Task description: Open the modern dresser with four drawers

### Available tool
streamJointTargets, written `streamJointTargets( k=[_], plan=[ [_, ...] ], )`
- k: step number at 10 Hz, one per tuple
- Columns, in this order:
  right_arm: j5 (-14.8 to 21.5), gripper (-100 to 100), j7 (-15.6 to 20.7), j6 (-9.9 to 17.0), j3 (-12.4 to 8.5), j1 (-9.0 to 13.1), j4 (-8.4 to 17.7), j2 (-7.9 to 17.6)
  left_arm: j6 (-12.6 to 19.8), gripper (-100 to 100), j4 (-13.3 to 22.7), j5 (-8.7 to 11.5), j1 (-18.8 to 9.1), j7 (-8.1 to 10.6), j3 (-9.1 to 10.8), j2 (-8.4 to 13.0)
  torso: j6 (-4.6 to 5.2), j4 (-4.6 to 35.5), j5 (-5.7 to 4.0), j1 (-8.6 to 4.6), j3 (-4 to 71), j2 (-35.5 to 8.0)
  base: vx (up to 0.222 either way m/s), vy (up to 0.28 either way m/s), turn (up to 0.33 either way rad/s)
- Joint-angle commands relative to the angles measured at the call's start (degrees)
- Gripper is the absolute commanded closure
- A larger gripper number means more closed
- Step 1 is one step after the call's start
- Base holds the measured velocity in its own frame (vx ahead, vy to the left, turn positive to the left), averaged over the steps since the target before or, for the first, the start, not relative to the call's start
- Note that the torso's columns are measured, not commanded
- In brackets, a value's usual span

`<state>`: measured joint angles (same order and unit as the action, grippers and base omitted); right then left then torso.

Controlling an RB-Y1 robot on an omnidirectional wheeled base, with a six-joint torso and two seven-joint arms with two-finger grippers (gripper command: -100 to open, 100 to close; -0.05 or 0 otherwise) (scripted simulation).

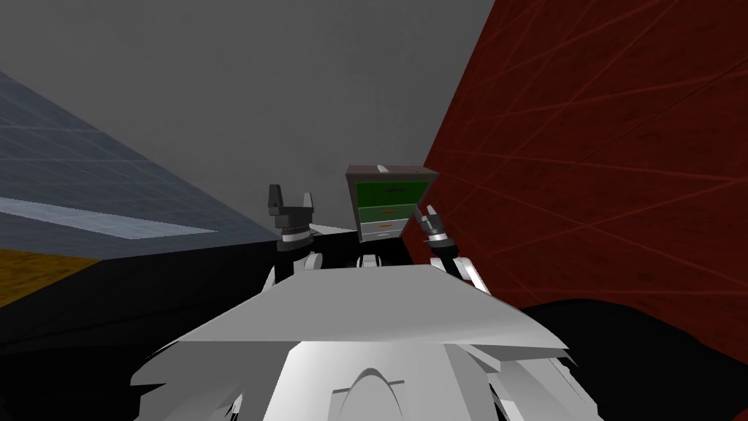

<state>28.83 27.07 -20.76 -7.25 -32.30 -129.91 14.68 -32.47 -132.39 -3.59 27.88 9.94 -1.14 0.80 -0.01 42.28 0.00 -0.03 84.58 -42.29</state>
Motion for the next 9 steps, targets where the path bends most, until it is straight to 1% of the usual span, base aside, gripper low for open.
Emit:
streamJointTargets(
  k=[1, 2, 3, 4, 5, 6, 7, 8, 9],
  plan=[
    [4.52, -100, 4.26, 0.87, -1.04, -0.23, -0.09, 0.64, 0.0, 0, 0.0, 0.0, 0.0, 0.0, 0.0, 0.0, 0.02, 0.02, 0.0, 0.02, -0.04, -0.04, 0.066, 0.077, -0.077],
    [5.52, -100, 4.89, 0.87, -1.04, -0.23, -0.09, 0.64, 0.0, 0, 0.0, 0.0, 0.0, 0.0, 0.0, 0.0, 0.02, 0.01, 0.02, 0.09, -0.02, -0.01, 0.053, 0.06, -0.03],
    [7.62, -100, 7.09, 1.25, -1.49, -0.3, -0.09, 0.87, 0.0, 0, 0.0, 0.0, 0.0, 0.0, 0.0, 0.0, 0.0, 0.01, 0.01, 0.03, -0.02, -0.02, 0.055, 0.048, -0.04],
    [9.28, -100, 8.65, 1.63, -1.91, -0.36, -0.05, 1.08, 0.0, 0, 0.0, 0.0, 0.0, 0.0, 0.0, 0.0, 0.02, 0.01, -0.01, -0.02, -0.01, 0.0, 0.075, 0.068, -0.065],
    [10.24, -100, 9.3, 1.63, -1.91, -0.36, -0.05, 1.08, 0.0, 0, 0.0, 0.0, 0.0, 0.0, 0.0, 0.0, 0.01, -0.01, 0.01, 0.05, 0.02, 0.06, 0.061, 0.052, -0.027],
    [12.34, -100, 11.47, 2.01, -2.3, -0.39, 0.02, 1.3, 0.0, 0, 0.0, 0.0, 0.0, 0.0, 0.0, 0.0, 0.0, 0.0, 0.0, 0.0, 0.0, 0.01, 0.053, 0.046, -0.034],
    [14.05, -100, 13.0, 2.39, -2.64, -0.39, 0.13, 1.55, 0.0, 0, 0.0, 0.0, 0.0, 0.0, 0.0, 0.0, 0.02, 0.01, -0.01, 0.0, -0.02, -0.02, 0.071, 0.07, -0.053],
    [14.74, -100, 13.73, 2.39, -2.64, -0.39, 0.13, 1.55, 0.0, 0, 0.0, 0.0, 0.0, 0.0, 0.0, 0.0, 0.02, 0.0, 0.02, 0.08, 0.0, 0.02, 0.057, 0.061, -0.018],
    [16.89, -100, 15.9, 2.76, -2.95, -0.37, 0.27, 1.85, 0.0, 0, 0.0, 0.0, 0.0, 0.0, 0.0, 0.0, 0.0, 0.01, 0.01, 0.04, -0.01, -0.01, 0.057, 0.062, -0.017]
  ],
)
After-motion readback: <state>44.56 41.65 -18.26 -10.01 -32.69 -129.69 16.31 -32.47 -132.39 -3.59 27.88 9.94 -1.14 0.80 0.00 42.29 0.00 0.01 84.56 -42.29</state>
